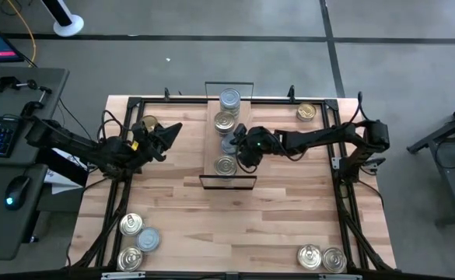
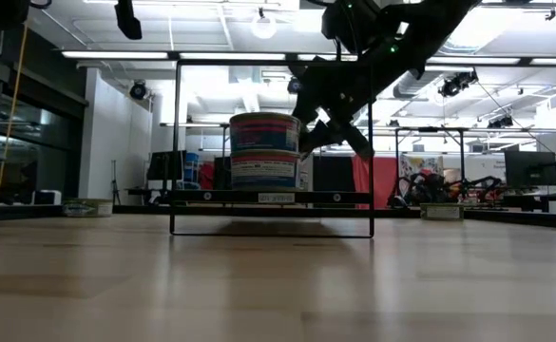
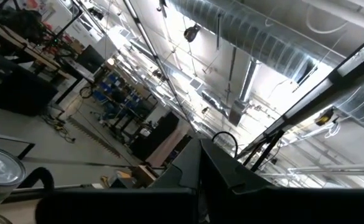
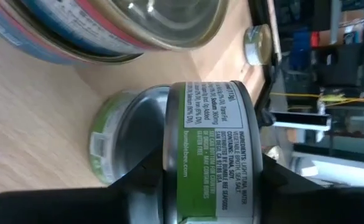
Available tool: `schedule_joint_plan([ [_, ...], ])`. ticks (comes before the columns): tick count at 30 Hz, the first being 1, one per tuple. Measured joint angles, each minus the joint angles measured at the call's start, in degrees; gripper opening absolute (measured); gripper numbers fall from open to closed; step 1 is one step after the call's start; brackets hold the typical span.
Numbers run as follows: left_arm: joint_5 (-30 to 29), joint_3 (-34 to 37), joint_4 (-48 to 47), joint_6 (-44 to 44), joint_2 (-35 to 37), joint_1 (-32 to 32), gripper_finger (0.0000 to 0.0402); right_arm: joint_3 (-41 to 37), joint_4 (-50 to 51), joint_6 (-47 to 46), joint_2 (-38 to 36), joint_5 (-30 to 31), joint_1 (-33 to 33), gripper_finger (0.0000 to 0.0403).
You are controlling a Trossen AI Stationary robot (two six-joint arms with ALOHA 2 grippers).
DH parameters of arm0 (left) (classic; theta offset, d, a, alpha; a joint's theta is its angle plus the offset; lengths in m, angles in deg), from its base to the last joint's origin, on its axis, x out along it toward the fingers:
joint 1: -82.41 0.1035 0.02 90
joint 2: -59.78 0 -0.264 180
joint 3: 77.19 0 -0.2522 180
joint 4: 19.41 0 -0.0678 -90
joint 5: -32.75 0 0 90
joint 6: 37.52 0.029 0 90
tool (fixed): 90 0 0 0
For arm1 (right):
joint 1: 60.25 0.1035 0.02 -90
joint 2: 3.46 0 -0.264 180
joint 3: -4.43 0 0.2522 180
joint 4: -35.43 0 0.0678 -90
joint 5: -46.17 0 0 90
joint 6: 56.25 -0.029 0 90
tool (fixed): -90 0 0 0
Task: Stack canned seafood by type on shelf
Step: Stack the green tuna can on top of the green tuna can on the shelf, then move the green tuna can to the bottom middle of the table
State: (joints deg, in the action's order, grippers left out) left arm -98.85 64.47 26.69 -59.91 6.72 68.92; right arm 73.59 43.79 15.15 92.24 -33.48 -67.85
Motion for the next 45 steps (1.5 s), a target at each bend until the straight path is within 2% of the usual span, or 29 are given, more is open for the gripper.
schedule_joint_plan([
  [6, 0.9, 0.0, 0.0, 0.0, 0.0, 0.0, 0.0, 0.0, 0.7, -5.4, 0.0, -2.8, -0.4, 0.0211],
  [10, 1.2, 0.0, 0.0, 0.0, 0.0, 0.0, 0.0, 0.0, 0.9, -5.5, 0.0, -4.9, -0.4, 0.0247],
  [22, 2.6, 0.0, 0.0, 0.0, 0.0, 0.0, 0.0, 0.0, 4.3, -6.8, -0.4, -4.4, 0.6, 0.0256],
  [25, 2.7, 0.0, -0.1, 0.0, 0.4, 0.0, 0.0, 0.0, 9.1, -9.1, -3.0, -3.4, 0.6, 0.0256],
  [30, 5.7, 0.0, -4.2, -0.1, 1.9, 0.0, 0.0, 0.0, 24.6, -15.8, -10.7, -0.7, 0.4, 0.0252],
  [34, 6.9, 0.0, -13.4, -3.9, 4.0, 0.0, 0.0, 0.0, 37.5, -24.0, -17.5, 1.1, -0.7, 0.0237],
  [38, 12.9, 0.0, -24.2, -7.4, 5.8, 0.0, 0.0, 0.1, 51.3, -41.7, -22.0, 2.8, -1.1, 0.02],
  [41, 18.9, 0.0, -33.3, -12.3, 6.4, -0.2, 0.0, 0.0, 62.3, -59.7, -22.8, 3.2, -0.9, 0.014],
  [45, 26.6, -0.1, -46.7, -19.2, 5.4, -3.3, 0.0, -0.5, 71.0, -79.3, -22.9, -0.1, 2.0, 0.0023],
])
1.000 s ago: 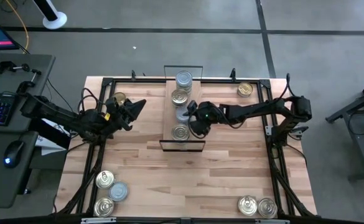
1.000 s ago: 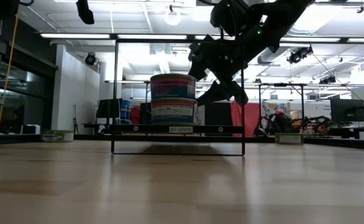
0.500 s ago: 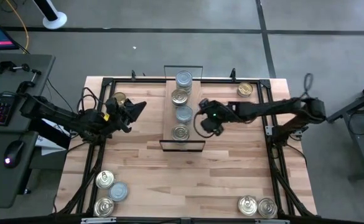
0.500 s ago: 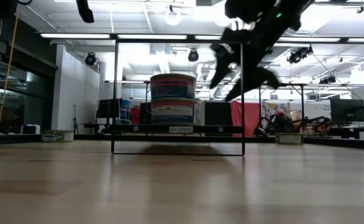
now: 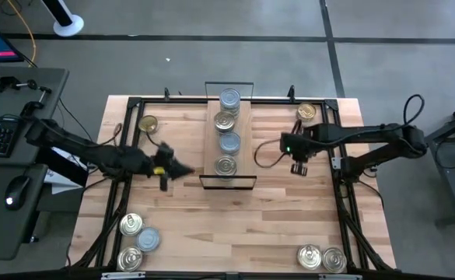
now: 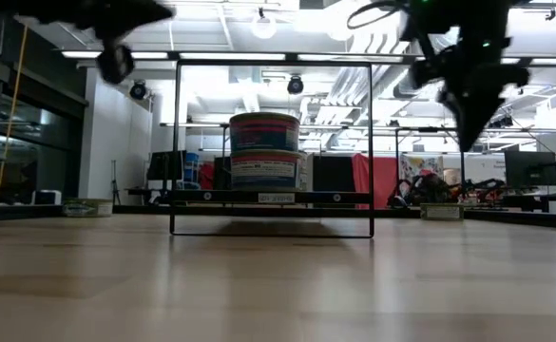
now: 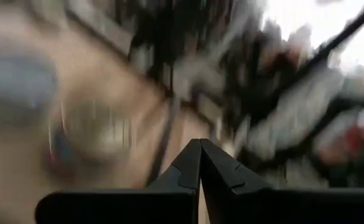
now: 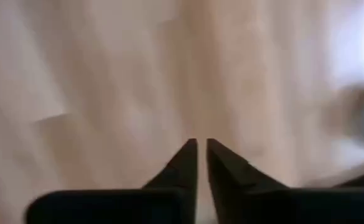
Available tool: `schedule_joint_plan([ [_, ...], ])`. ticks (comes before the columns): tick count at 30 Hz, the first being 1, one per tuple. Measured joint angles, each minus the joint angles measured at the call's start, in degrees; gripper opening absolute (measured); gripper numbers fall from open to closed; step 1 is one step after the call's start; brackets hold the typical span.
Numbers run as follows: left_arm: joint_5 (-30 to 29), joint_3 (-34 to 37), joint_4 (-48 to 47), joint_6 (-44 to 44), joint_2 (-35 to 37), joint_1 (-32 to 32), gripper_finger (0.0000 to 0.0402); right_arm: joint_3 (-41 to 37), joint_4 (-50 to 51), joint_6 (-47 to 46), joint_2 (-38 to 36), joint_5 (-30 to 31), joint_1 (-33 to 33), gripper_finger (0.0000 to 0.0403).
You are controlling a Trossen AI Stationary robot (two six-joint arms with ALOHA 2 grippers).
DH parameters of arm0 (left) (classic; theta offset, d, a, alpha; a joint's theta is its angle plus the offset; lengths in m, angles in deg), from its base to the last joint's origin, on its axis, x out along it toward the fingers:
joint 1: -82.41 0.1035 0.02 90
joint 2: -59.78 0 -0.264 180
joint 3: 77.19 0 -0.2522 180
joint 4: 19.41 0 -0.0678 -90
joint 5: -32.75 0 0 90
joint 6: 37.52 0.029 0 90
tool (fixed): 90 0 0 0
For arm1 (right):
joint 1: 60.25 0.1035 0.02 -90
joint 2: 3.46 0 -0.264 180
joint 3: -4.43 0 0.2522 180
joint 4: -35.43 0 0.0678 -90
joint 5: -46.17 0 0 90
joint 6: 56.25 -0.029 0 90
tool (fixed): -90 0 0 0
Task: Stack canned seafood by type on shelf
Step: Move the green tuna can to the bottom middle of the table
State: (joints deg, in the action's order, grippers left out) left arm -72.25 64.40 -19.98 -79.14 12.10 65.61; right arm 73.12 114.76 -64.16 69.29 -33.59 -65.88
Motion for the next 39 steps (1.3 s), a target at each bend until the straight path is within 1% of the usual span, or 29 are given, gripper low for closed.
schedule_joint_plan([
  [1, 1.3, 0.0, -3.3, -1.5, -0.7, -1.5, 0.0, -1.0, 0.0, -3.6, -0.3, -1.9, 1.3, 0.0014],
  [3, 3.6, 0.0, -7.5, -4.0, -2.7, -5.7, 0.0, -3.8, -0.2, -11.4, -1.4, -5.0, 4.8, 0.0016],
  [5, 5.3, -0.8, -11.1, -5.8, -5.1, -10.7, 0.0, -7.4, -0.2, -18.7, -3.2, -8.2, 8.9, 0.0008],
  [7, 5.4, -4.0, -17.0, -6.7, -8.2, -16.6, 0.0, -11.0, -0.8, -27.0, -5.7, -11.8, 14.1, 0.0002],
  [9, 4.3, -8.3, -25.3, -6.9, -11.2, -22.1, 0.0, -13.5, -3.3, -35.9, -8.6, -13.3, 19.3, 0.0003],
  [11, 2.8, -12.8, -34.9, -8.5, -14.7, -27.1, 0.0, -15.2, -8.1, -43.3, -11.4, -13.1, 24.1, 0.0001],
  [13, 2.6, -16.4, -42.1, -12.1, -19.0, -31.5, 0.0, -16.2, -14.2, -48.8, -13.3, -10.9, 27.5, 0.0001],
  [15, 4.5, -18.7, -45.9, -15.2, -23.6, -35.3, 0.0, -16.4, -18.6, -52.8, -13.8, -7.0, 30.0, 0.0],
  [18, 7.7, -21.8, -49.7, -20.5, -30.3, -38.8, 0.0, -16.4, -22.8, -55.1, -13.0, -1.3, 32.2, 0.0],
  [20, 8.7, -23.8, -52.6, -25.2, -34.3, -39.8, 0.0, -16.4, -24.7, -55.1, -12.0, 1.2, 33.3, 0.0],
  [23, 11.3, -26.4, -55.2, -30.2, -39.4, -40.1, 0.0, -16.4, -26.6, -54.9, -10.1, 2.8, 34.6, 0.0],
  [27, 16.0, -28.7, -55.6, -33.3, -44.2, -39.6, 0.0, -16.4, -28.6, -52.0, -7.6, 2.9, 36.2, 0.0],
  [29, 16.9, -29.9, -55.3, -34.3, -45.8, -39.0, 0.0, -16.4, -30.6, -49.9, -7.4, 2.9, 37.4, 0.0],
  [32, 14.5, -31.4, -54.0, -34.7, -47.5, -37.1, 0.0, -16.4, -33.4, -47.6, -7.5, 2.9, 38.9, 0.0],
  [34, 9.6, -32.2, -50.3, -33.6, -48.5, -34.7, 0.0, -16.4, -34.9, -46.8, -7.5, 3.0, 40.1, 0.0],
  [36, 4.1, -32.9, -46.1, -30.2, -49.9, -31.6, 0.0, -16.4, -36.7, -45.4, -7.5, 3.0, 41.2, 0.0],
  [38, 1.2, -33.8, -41.7, -25.1, -51.7, -28.2, 0.0, -16.4, -38.1, -44.6, -7.5, 3.1, 42.2, 0.0],
  [39, 0.6, -34.5, -39.1, -22.0, -52.9, -26.5, 0.0, -16.4, -38.6, -44.5, -7.5, 3.2, 42.7, 0.0],
])
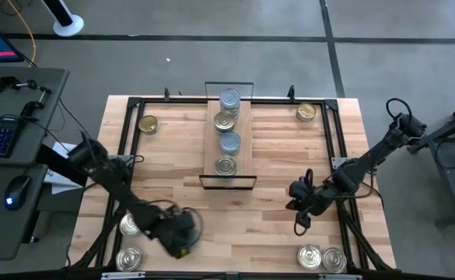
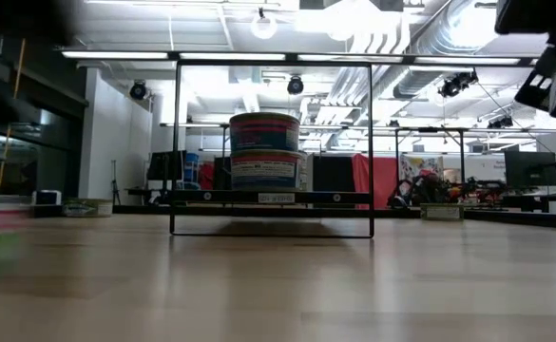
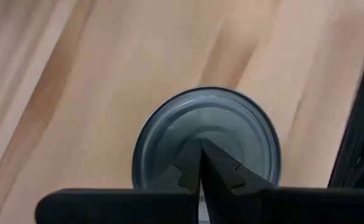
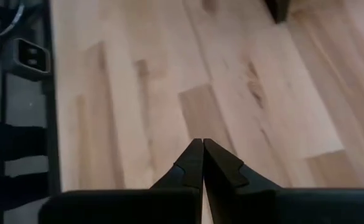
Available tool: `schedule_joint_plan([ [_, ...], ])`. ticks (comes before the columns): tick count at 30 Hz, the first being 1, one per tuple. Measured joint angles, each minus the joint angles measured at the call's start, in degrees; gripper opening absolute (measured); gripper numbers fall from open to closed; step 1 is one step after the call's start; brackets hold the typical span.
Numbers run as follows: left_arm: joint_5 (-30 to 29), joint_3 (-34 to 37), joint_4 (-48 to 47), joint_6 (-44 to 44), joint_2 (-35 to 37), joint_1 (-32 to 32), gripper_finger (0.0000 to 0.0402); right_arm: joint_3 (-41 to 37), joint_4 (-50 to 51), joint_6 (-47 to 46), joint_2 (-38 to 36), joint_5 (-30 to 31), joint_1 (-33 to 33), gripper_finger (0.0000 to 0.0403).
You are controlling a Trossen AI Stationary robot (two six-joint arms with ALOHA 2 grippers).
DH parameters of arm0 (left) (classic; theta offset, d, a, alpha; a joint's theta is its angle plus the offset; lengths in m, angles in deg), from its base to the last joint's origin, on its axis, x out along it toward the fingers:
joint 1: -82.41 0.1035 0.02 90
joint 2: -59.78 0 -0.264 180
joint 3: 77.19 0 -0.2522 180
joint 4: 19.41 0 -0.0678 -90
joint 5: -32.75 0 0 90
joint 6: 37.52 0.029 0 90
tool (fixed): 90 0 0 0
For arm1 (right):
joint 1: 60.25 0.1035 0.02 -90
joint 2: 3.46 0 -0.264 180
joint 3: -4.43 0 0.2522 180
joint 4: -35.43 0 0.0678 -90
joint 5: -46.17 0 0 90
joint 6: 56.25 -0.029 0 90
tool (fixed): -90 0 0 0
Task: Stack canned seafood by type on shelf
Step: Move the green tuna can to the bottom middle of the table, then stack the green tuna can on top of the green tuna can on the shelf
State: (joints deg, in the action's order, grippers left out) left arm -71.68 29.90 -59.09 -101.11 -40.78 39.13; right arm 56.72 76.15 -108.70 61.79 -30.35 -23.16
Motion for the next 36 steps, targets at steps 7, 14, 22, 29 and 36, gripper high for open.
schedule_joint_plan([
  [7, -0.5, -9.8, 12.2, 23.6, -12.3, 11.9, 0.0, 0.0, -5.4, 3.5, 0.0, 0.5, 2.3, 0.0],
  [14, 0.6, -23.1, 19.1, 43.1, -22.6, 18.8, 0.0, 0.0, -9.4, 3.0, 0.5, 2.1, 2.3, 0.0],
  [22, 1.1, -28.9, 9.7, 52.0, -16.4, 19.1, 0.0, 1.4, -19.6, -3.0, 10.9, 3.0, 1.9, 0.0],
  [29, 0.0, -13.6, 26.8, 45.2, -9.9, 16.2, 0.0, 9.8, -12.2, -7.1, 25.7, 1.7, 1.0, 0.0],
  [36, 0.4, -6.2, 43.4, 47.3, -11.6, 16.3, 0.0, 19.2, -5.2, -0.4, 37.3, -3.3, 1.3, 0.0],
])
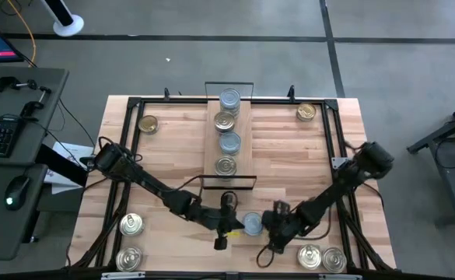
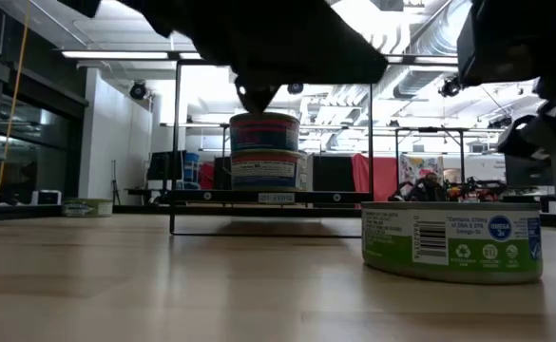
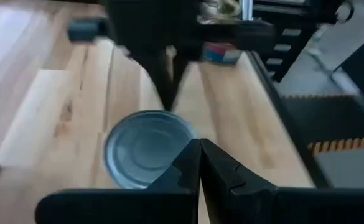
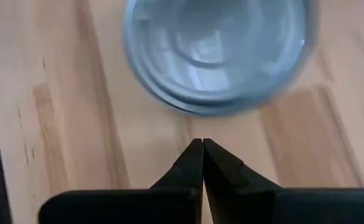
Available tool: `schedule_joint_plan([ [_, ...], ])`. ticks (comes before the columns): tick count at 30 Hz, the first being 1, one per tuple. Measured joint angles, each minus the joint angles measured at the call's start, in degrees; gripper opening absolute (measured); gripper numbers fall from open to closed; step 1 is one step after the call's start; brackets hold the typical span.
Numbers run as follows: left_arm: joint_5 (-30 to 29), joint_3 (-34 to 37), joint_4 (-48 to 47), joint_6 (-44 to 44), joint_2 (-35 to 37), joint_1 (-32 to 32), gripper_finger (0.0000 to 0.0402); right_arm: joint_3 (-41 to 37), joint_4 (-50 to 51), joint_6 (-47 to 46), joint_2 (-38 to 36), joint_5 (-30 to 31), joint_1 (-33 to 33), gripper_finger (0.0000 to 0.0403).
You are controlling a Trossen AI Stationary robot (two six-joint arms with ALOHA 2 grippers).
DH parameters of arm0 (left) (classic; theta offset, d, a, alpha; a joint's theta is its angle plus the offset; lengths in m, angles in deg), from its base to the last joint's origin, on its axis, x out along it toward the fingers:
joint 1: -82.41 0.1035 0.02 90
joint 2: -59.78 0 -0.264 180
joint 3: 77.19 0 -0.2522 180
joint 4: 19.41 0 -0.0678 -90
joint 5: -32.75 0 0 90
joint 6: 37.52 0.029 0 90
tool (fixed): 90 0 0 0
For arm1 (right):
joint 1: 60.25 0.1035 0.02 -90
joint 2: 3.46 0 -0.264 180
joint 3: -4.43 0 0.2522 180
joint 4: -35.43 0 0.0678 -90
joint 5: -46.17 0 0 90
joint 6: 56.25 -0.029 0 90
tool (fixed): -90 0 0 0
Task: Stack canned seafood by type on shelf
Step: Stack the green tuna can on top of the green tuna can on the shelf
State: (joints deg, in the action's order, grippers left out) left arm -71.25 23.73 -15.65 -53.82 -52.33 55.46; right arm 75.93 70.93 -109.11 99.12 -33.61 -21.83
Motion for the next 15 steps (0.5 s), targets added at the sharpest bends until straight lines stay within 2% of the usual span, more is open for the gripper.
schedule_joint_plan([
  [5, 1.7, 0.1, -1.5, 3.4, -3.3, 1.0, 0.0, 5.0, 4.9, 4.0, 4.6, 0.1, 0.0, 0.0],
  [11, 0.8, 0.0, -1.1, 5.1, -4.6, 1.5, 0.0, 9.5, 16.0, 6.7, 5.1, 3.5, -0.5, 0.0],
  [15, 0.6, 0.0, -0.8, 6.4, -5.3, 1.5, 0.0, 10.7, 16.7, 8.3, 5.0, 3.6, -1.7, 0.0],
])
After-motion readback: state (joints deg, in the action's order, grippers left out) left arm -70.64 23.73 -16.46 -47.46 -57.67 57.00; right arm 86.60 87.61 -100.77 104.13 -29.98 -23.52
